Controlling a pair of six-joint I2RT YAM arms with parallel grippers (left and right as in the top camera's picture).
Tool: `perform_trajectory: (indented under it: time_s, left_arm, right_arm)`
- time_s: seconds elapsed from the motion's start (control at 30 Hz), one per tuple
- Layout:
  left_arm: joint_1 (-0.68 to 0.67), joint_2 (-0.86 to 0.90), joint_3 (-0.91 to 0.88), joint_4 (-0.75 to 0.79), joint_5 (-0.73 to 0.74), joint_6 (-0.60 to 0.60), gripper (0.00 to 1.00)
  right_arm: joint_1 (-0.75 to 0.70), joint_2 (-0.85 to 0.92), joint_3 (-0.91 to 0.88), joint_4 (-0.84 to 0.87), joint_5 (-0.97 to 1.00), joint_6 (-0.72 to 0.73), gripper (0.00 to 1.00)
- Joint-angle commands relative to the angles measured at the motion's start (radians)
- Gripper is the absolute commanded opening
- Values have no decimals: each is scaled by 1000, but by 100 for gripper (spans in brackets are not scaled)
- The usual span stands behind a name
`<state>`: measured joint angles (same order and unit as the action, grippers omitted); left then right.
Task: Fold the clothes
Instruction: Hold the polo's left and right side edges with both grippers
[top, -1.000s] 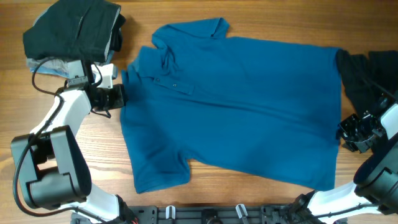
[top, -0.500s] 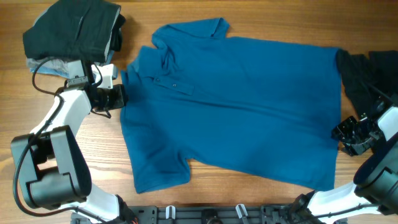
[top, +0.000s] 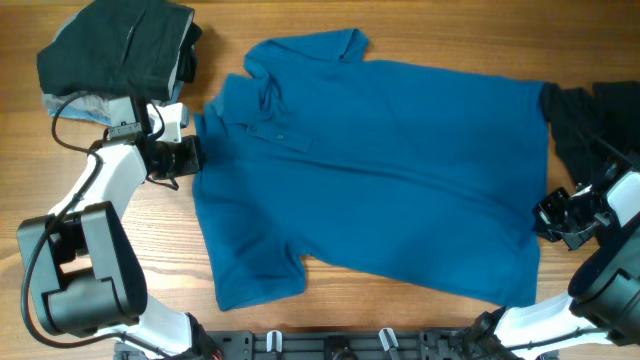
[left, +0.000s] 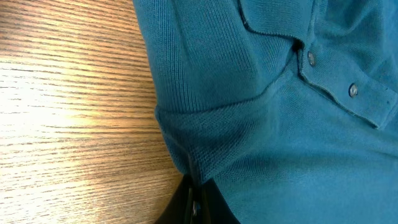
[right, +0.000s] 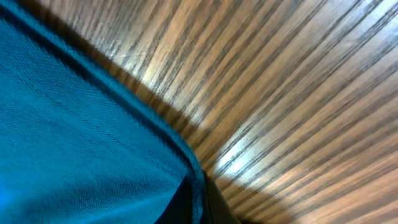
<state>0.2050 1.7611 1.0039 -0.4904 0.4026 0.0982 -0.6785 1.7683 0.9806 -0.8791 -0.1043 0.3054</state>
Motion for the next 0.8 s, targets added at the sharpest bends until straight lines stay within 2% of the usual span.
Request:
perform_trajectory:
  time_s: [0.0, 0.03, 0.1, 0.17, 0.3, 0.37, 0.4, 0.43, 0.77]
  left_arm:
    - [6, -18, 21, 1, 13, -9, 4]
    - [6, -18, 21, 1, 13, -9, 4]
    - [6, -18, 21, 2, 13, -9, 4]
    - [6, -18, 21, 1, 13, -9, 4]
    - [6, -18, 21, 2, 13, -9, 4]
    - [6, -18, 21, 2, 13, -9, 4]
    - [6, -18, 21, 2, 13, -9, 4]
    - [6, -18, 21, 2, 13, -9, 4]
    - [6, -18, 21, 6, 13, -8, 4]
  right_arm:
    - [-3, 22, 27, -5, 15, -15, 4]
    - [-3, 22, 27, -5, 22, -15, 4]
    - [-3, 22, 27, -5, 38, -15, 20]
    - [-3, 22, 27, -5, 38, -14, 23]
    - [-3, 22, 27, -5, 37, -14, 23]
    - [-3, 22, 27, -4, 38, -13, 38]
    - [-4, 23, 27, 3, 47, -11, 48]
    - [-8, 23, 27, 10, 61, 0, 50]
    - [-60, 23, -3, -9, -26, -16, 49]
